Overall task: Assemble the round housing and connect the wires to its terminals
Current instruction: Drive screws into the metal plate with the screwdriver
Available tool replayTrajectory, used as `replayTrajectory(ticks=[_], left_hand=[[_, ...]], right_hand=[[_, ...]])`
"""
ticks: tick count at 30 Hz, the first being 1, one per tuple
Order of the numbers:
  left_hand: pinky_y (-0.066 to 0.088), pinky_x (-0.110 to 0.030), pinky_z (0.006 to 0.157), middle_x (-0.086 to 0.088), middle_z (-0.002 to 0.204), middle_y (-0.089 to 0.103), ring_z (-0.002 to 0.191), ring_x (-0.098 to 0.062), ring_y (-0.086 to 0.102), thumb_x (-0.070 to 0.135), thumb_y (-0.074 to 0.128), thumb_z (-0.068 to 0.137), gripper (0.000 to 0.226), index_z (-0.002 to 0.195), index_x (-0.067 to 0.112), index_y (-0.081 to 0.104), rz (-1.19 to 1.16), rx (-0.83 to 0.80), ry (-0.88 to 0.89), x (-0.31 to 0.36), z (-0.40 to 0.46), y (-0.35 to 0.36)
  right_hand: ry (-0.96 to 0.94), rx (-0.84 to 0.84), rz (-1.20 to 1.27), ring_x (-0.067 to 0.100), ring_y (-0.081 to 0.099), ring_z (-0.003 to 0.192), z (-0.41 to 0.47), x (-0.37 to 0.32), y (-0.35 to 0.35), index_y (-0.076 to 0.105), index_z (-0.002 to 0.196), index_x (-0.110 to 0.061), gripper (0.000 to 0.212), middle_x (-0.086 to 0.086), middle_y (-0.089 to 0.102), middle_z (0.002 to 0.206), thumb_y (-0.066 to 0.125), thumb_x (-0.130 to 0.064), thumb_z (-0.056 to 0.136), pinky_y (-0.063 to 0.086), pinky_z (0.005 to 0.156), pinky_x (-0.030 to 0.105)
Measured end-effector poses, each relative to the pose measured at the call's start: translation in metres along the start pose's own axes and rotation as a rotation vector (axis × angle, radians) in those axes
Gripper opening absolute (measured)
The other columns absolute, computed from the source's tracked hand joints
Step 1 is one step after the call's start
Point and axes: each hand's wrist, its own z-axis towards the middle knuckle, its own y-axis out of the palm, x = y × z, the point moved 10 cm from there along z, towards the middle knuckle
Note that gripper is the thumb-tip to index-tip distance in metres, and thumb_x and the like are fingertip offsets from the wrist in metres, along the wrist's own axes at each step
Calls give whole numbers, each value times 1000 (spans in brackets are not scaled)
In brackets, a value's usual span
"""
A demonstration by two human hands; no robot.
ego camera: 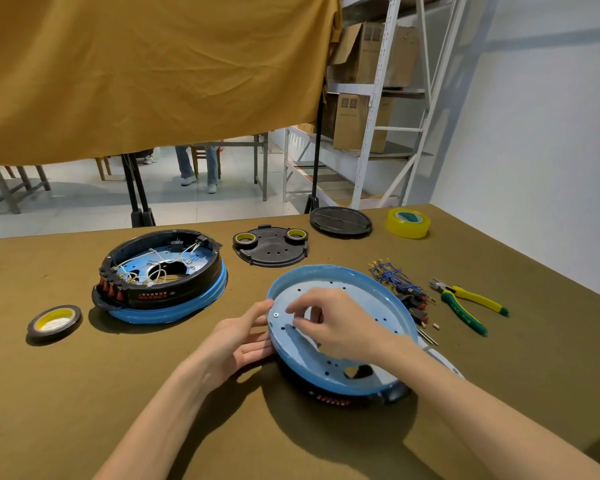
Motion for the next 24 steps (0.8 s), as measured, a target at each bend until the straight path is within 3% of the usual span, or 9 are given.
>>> replayTrajectory(ticks=[3, 6, 8, 16, 21, 24], left_hand=[[64, -38, 80, -18, 105, 78, 98, -29, 77, 56, 88, 63, 83, 120, 2, 63, 31, -12, 6, -3, 3, 5], [63, -37, 81, -17, 104, 78, 97, -28, 77, 61, 85, 61, 89, 123, 2, 61, 43, 8, 14, -6, 5, 4], [64, -34, 77, -17, 103, 78, 96, -27, 78, 63, 85, 59, 91, 122, 2, 61, 42, 15, 20, -7, 5, 4], [63, -30, 66, -17, 97, 79, 91, -27, 78, 61, 82, 65, 82, 119, 3, 60, 23, 48, 33, -8, 3, 3], [62, -29, 60, -17, 92, 79, 87, -27, 79, 64, 84, 58, 92, 121, 3, 55, 8, 79, 36, -10, 4, 0], [62, -30, 59, -18, 91, 79, 86, -28, 79, 68, 85, 47, 91, 106, 4, 58, 25, 70, 41, -10, 6, 1]], right_hand=[[-45, -22, -31, 0, 56, 77, 11, -8, 8, 77, 114, -24, 20, -18, 59, 86, 69, -25, 95, 41, 69, 13], [-35, -13, -50, 10, 57, 83, 19, -7, 14, 80, 105, -25, 15, -8, 66, 91, 70, -26, 94, 52, 78, 36], [-12, 15, -58, 14, 58, 86, 24, -5, 15, 81, 103, -24, 15, -4, 68, 94, 69, -25, 94, 52, 80, 41], [33, -8, -100, 10, 61, 77, 31, -1, 19, 76, 96, -20, 15, -7, 70, 86, 69, -33, 95, 54, 70, 32], [49, -34, -41, 8, 59, 72, 28, 3, 18, 75, 94, -23, 12, -9, 67, 81, 69, -33, 93, 50, 63, 28], [24, -38, -20, 8, 60, 76, 26, -1, 16, 76, 95, -23, 10, -8, 68, 85, 68, -29, 94, 52, 66, 28]])
